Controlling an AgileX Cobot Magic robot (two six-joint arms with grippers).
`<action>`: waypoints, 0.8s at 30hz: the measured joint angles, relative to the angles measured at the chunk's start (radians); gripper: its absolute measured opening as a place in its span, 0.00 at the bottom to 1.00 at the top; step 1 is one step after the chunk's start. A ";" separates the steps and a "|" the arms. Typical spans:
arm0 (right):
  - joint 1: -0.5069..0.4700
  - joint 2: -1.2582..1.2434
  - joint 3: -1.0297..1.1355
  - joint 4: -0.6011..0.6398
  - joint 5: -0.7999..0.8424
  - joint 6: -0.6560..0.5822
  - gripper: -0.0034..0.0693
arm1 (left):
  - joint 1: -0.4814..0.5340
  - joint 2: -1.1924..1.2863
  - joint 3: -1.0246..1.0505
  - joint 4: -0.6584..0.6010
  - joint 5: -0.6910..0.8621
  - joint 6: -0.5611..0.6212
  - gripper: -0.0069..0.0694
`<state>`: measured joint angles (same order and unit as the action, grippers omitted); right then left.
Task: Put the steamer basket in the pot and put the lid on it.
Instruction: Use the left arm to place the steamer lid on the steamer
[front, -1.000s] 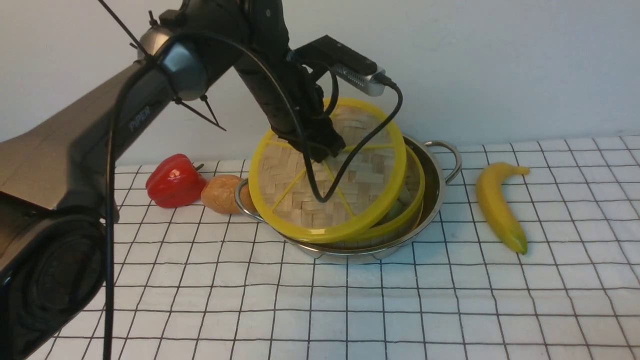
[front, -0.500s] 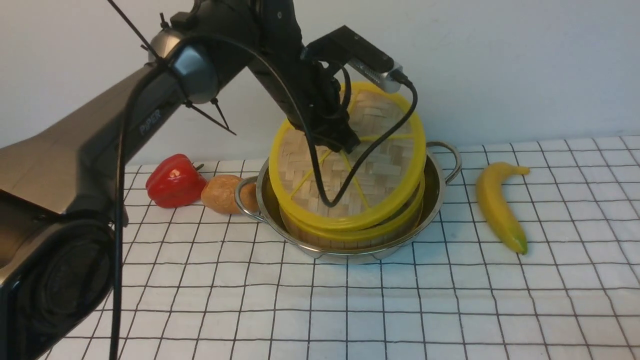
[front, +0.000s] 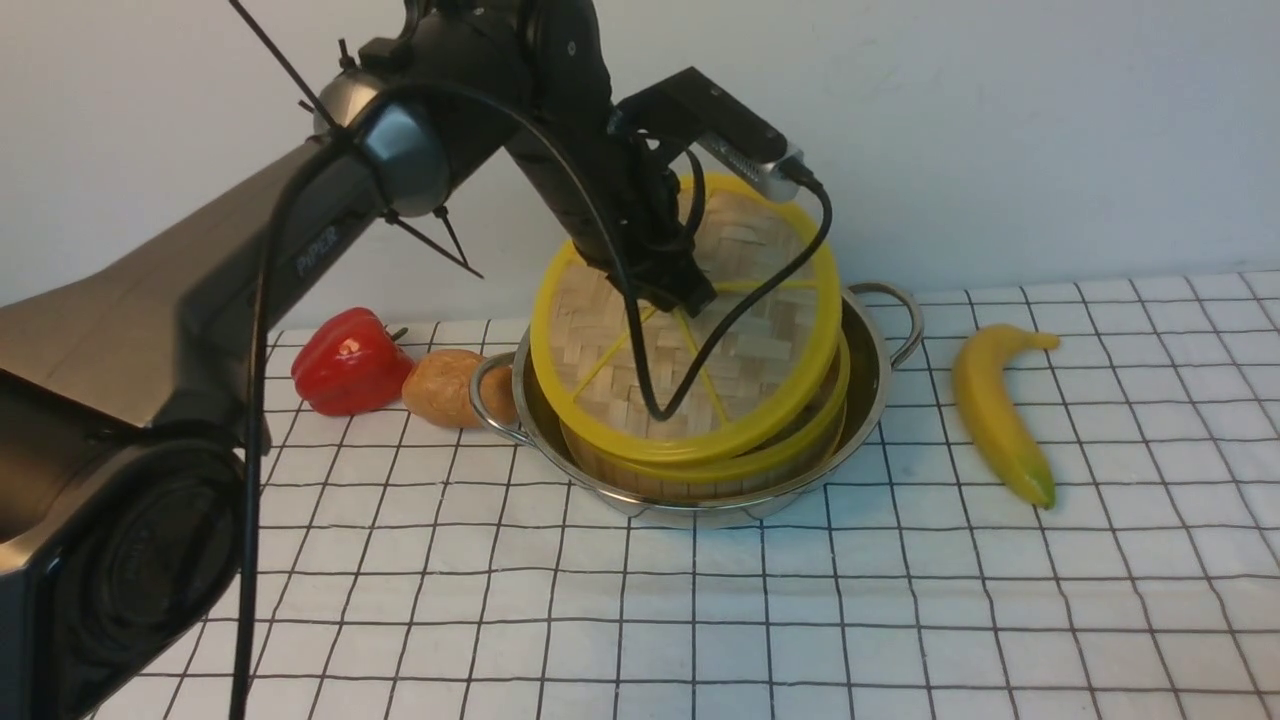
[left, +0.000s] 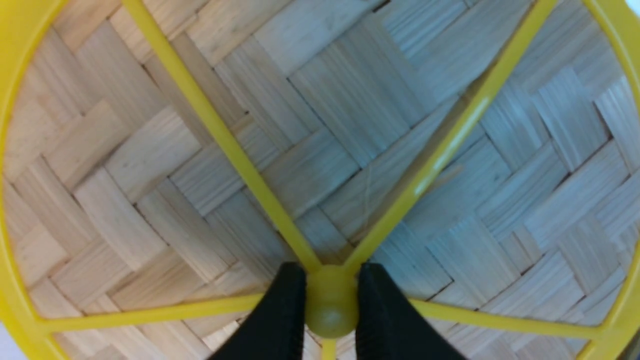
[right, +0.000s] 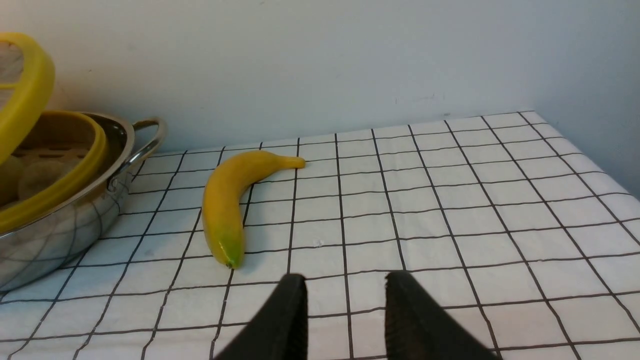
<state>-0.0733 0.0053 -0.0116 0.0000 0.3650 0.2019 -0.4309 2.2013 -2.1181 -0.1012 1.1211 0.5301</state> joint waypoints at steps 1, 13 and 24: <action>0.000 0.000 0.000 0.000 0.000 0.000 0.38 | 0.000 0.000 0.000 0.000 0.000 0.000 0.24; 0.000 0.000 0.000 0.000 0.000 0.000 0.38 | 0.000 0.000 0.000 0.004 0.000 0.000 0.24; 0.000 0.000 0.000 0.000 0.000 0.000 0.38 | 0.000 0.000 0.000 0.006 -0.039 -0.007 0.24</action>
<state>-0.0733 0.0053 -0.0116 0.0000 0.3650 0.2019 -0.4309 2.2013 -2.1181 -0.0948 1.0818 0.5229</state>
